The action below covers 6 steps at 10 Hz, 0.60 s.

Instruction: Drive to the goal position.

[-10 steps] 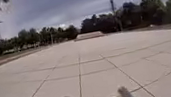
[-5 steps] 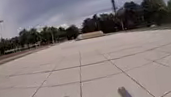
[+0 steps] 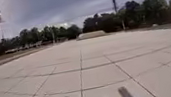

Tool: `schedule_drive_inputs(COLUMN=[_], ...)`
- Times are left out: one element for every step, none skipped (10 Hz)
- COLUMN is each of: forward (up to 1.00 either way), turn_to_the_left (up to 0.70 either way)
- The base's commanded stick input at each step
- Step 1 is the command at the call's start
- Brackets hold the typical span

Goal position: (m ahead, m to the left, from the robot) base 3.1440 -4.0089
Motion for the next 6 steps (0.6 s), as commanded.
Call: schedule_drive_inputs(forward=[0.50, 0.50, 0.50, 0.50, 0.50, 0.50], turn_to_the_left=[0.00, 0.00, 0.00, 0.00, 0.00, 0.00])
